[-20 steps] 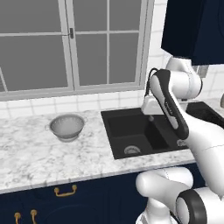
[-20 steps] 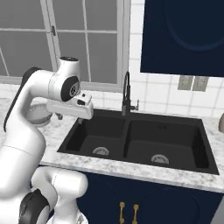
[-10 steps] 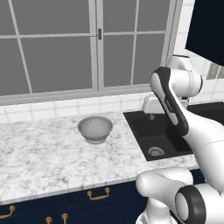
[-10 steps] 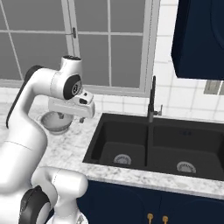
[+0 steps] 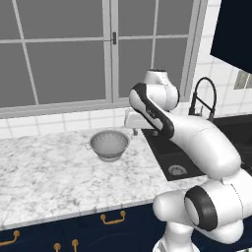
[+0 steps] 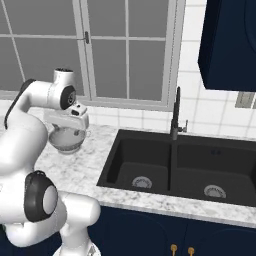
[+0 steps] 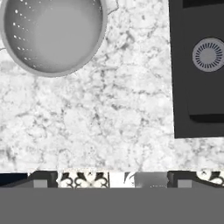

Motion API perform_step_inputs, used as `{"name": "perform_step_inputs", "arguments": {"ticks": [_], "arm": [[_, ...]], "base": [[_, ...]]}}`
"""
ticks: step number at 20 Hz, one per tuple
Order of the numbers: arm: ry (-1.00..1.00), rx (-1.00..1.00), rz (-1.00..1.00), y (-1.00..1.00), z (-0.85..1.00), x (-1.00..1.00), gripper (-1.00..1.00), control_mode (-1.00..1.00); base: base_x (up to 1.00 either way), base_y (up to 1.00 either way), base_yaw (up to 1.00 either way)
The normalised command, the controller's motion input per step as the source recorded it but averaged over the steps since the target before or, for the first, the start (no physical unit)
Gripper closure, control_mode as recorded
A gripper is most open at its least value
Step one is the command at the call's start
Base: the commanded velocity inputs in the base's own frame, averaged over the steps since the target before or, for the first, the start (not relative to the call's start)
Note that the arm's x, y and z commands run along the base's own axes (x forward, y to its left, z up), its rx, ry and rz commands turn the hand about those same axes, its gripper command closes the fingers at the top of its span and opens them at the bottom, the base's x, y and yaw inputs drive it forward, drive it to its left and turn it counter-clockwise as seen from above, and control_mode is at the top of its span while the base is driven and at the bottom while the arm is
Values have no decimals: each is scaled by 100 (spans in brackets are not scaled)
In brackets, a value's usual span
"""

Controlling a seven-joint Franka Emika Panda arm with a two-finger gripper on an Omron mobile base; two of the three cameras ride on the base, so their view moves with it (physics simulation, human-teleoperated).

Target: Put the colander in the sink, put the pear, tangerine in the colander, and turn on the sink faucet and pour water over the colander.

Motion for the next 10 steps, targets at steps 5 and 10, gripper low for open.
{"name": "perform_step_inputs", "arguments": {"ticks": [5,10], "arm": [[16,0,-27,57,-47,85,-100,-100],[12,0,-26,4,-57,26,-100,-100]], "base": [[0,0,0],[0,0,0]]}}
